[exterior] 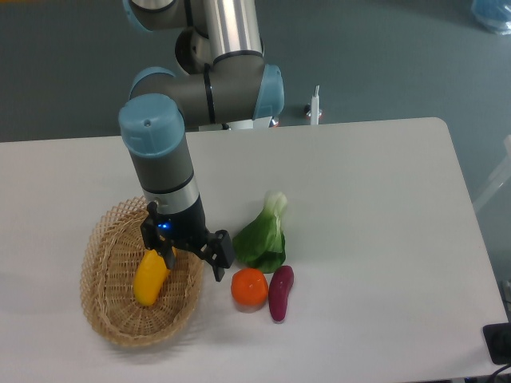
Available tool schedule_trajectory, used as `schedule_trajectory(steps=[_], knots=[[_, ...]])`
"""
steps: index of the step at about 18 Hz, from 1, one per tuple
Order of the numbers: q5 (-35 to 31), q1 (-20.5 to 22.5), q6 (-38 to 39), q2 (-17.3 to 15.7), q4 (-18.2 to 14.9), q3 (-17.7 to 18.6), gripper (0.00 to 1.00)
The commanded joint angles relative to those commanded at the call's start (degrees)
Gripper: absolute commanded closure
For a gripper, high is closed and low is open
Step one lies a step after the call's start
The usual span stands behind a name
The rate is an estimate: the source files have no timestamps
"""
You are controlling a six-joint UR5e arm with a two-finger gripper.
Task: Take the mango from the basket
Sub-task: 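Lower the gripper into the wicker basket over the yellow mango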
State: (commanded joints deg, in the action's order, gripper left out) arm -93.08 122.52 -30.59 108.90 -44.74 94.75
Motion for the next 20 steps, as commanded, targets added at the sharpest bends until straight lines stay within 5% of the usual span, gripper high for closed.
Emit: schedule_trajectory(steps=[13, 17, 20], knots=[[0.79, -2.72, 5.43, -1.23, -0.17, 2.63, 0.0], [1.32, -4.04, 6.24, -1.41, -0.27, 8.25, 0.0], [2.28, -4.74, 7.46, -0.8, -0.26, 9.14, 0.0]])
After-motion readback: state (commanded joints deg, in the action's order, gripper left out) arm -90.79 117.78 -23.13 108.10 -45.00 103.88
